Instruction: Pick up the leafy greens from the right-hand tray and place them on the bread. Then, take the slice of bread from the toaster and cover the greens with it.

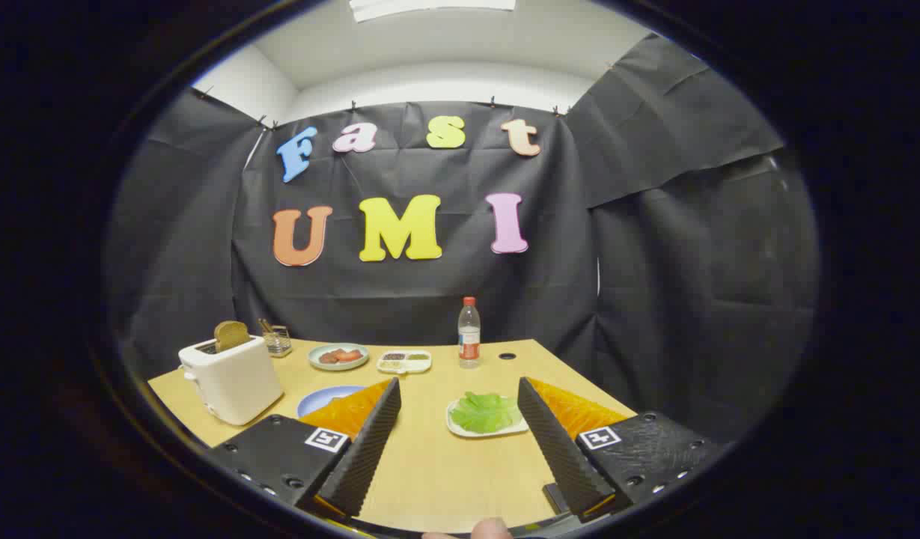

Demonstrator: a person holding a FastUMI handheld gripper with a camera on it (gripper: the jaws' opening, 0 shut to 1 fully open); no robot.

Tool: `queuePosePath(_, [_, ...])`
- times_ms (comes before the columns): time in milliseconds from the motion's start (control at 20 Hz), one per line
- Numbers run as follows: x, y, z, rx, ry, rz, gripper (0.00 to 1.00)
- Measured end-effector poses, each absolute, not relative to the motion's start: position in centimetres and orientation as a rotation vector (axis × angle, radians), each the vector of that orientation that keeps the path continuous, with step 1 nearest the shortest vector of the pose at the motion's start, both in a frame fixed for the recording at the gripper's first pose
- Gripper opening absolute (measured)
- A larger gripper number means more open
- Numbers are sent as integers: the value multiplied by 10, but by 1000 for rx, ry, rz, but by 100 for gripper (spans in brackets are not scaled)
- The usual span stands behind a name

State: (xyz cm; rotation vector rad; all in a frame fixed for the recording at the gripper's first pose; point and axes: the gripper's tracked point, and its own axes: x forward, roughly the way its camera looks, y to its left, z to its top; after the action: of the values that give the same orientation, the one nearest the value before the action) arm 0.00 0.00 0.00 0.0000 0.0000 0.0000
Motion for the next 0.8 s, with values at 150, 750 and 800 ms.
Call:
queuePosePath(150, [0, 0, 2, -1, -1, 7, 96])
queuePosePath(750, [1, 9, 1, -11, -1, 33, 96])
queuePosePath(800, [1, 9, 0, -13, 2, 33, 96])
